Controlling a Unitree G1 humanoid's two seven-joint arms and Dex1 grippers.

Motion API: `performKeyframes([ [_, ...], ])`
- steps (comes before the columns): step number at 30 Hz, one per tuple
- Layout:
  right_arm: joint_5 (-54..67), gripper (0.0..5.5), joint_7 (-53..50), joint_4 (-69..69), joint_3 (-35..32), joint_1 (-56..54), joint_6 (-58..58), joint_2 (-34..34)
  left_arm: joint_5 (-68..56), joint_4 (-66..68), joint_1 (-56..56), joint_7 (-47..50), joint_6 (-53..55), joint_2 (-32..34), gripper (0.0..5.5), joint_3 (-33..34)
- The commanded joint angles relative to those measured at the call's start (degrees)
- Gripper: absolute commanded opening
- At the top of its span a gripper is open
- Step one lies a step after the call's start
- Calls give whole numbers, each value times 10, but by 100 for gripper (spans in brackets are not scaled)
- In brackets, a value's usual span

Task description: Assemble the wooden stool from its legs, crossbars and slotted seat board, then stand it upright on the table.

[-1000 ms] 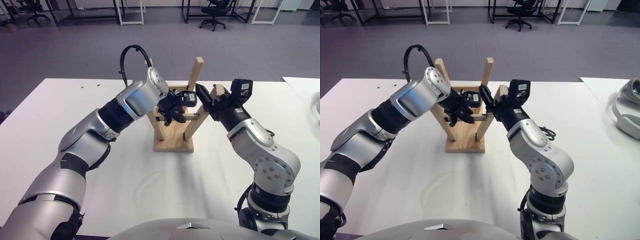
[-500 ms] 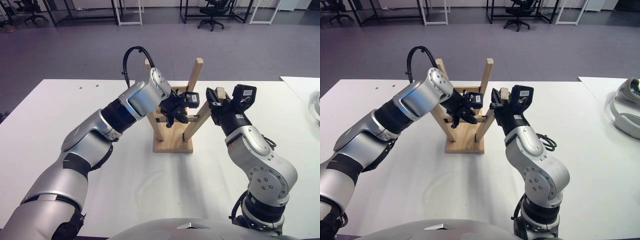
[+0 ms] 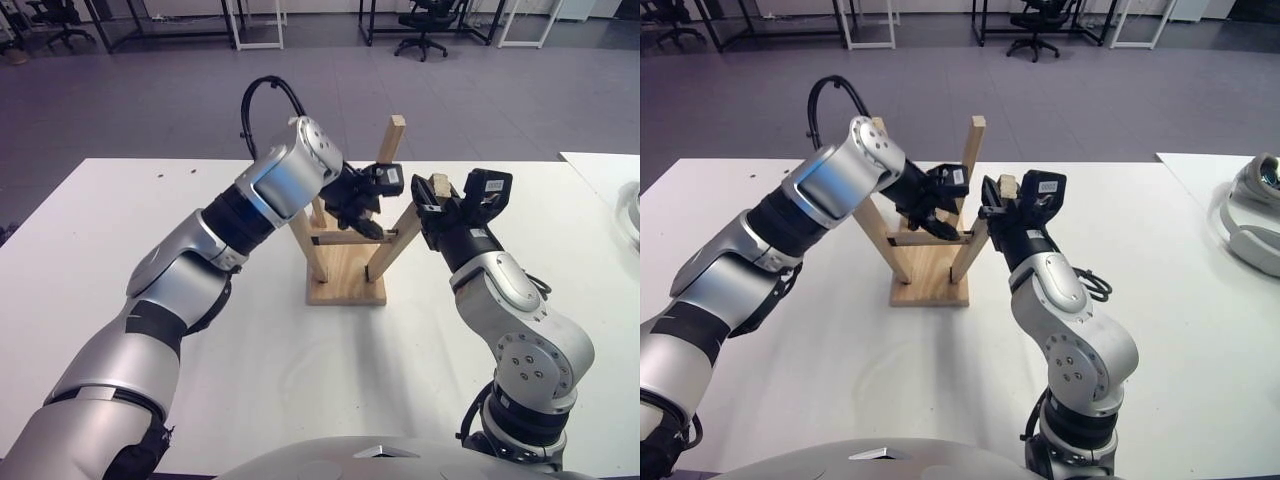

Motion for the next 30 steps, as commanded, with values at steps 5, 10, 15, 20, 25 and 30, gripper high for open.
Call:
performKeyframes([
  [5, 7, 146, 23, 4, -6, 7, -3, 12, -26, -70, -42, 2, 36, 47, 332, 84],
  [10, 0, 246, 36, -2, -14, 9, -25, 17, -44, -145, 3, 52, 54, 99, 334, 170],
  [15, -3, 335, 60, -22, -23, 5, -62, 2, -84, -205, 53, 206, 98, 79, 334, 396],
  [20, 86, 359, 88, -33, -131, -40, -131, -16, -78, -399, 246, 428, 124, -44, 334, 595],
  [25, 117, 359, 78, 45, -207, -34, -134, -72, -72, -524, 466, 555, 95, -190, 334, 549],
  [30, 45, 359, 103, 101, -130, 26, -112, -109, -87, -511, 489, 606, 53, -234, 334, 530],
])
